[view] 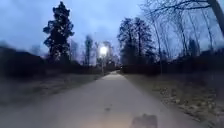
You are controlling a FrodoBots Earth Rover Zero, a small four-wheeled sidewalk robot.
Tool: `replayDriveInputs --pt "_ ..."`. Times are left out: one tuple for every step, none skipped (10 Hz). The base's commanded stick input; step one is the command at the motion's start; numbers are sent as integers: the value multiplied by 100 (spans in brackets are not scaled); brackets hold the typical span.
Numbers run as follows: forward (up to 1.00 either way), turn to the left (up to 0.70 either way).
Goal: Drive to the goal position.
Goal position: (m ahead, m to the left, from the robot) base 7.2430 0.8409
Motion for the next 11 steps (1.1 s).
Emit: replayDriveInputs --pt "100 0" --pt "100 0" --pt "100 0" --pt "100 0" --pt "100 0" --pt "100 0" --pt "100 0" --pt "100 0" --pt "100 0" --pt "100 0" --pt "100 0"
